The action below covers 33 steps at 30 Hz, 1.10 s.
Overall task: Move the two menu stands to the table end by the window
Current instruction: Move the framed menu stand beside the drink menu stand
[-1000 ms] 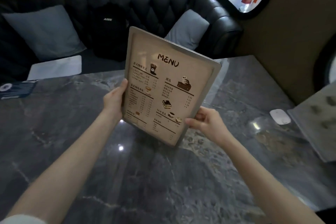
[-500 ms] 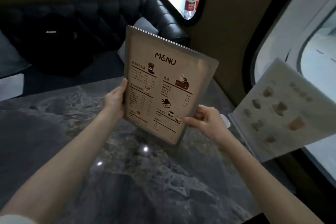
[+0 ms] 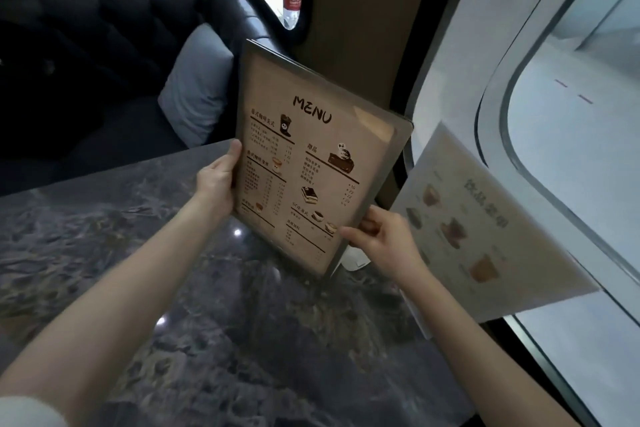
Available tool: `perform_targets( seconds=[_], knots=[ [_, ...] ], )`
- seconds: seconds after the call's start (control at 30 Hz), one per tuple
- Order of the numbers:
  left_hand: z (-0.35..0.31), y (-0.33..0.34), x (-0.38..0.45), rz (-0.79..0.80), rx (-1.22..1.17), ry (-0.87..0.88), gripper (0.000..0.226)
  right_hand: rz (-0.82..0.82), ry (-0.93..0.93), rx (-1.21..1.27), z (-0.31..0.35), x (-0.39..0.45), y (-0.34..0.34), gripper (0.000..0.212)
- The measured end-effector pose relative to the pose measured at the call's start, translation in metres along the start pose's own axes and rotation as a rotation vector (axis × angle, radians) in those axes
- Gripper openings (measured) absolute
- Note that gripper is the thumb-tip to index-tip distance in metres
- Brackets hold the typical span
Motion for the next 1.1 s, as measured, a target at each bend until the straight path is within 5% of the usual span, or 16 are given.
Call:
perform_targets(
  seconds=[0.47,1.1],
  knots=[
    [0.03,0.089,0.078,0.192,0.03,-0.055,0.028,-0.172,0.101,0.043,-0.045,0.048,-0.022,0.032],
    [0.059,0.106,0.129,0.251,0.148,-0.099,0.046,-0.202,0.117,0.021,-0.069,0.069,-0.002,0.03]
  ],
)
Point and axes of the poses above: each hand's wrist, its own x-axis towards the middle knuckle, its own y-axis out of the palm, z = x × y, the point moved 10 cm from there along x, towards the middle knuckle, and after that the axes turned 9 degrees about -x, right-handed, at the moved point
